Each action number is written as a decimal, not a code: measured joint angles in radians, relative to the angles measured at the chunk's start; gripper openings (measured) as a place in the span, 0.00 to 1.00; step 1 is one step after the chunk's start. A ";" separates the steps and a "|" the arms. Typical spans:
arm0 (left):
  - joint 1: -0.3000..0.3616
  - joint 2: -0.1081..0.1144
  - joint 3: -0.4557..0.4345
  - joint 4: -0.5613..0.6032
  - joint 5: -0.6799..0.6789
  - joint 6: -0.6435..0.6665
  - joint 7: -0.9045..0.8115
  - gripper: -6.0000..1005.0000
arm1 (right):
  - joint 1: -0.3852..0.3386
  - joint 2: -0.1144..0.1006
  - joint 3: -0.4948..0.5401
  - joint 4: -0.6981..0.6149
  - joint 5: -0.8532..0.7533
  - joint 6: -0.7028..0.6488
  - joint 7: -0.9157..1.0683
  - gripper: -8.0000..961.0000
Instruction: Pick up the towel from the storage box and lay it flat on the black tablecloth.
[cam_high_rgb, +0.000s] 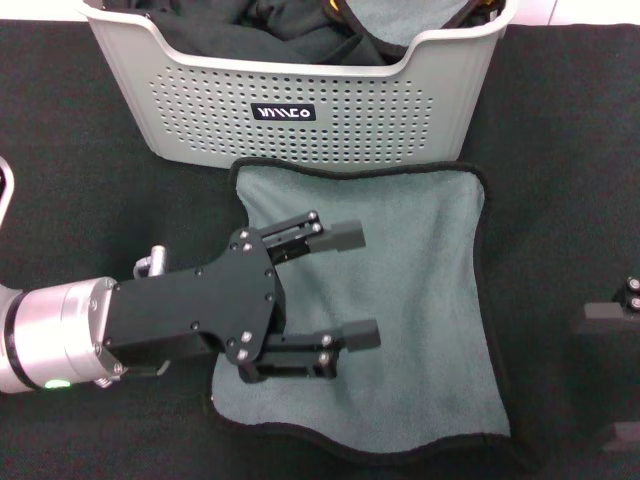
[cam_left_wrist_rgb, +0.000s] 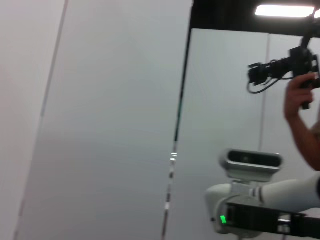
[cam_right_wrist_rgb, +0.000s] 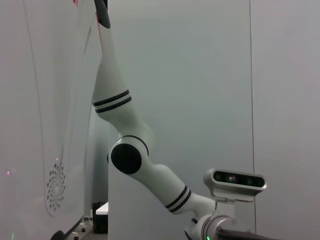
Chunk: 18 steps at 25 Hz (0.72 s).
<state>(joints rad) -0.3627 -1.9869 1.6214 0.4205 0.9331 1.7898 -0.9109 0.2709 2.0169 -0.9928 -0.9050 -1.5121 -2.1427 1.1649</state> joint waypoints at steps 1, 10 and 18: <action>-0.001 0.000 0.000 0.001 0.010 0.013 -0.006 0.84 | -0.002 0.000 0.000 0.000 0.000 0.000 -0.001 0.68; 0.002 0.000 0.003 0.002 0.031 0.044 -0.026 0.84 | 0.003 0.001 -0.011 0.034 -0.003 -0.003 -0.031 0.68; 0.004 0.000 0.005 0.003 0.032 0.055 -0.023 0.84 | 0.006 0.000 -0.023 0.041 -0.002 -0.005 -0.033 0.68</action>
<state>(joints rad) -0.3591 -1.9867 1.6267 0.4233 0.9649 1.8444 -0.9336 0.2765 2.0171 -1.0163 -0.8636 -1.5139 -2.1478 1.1317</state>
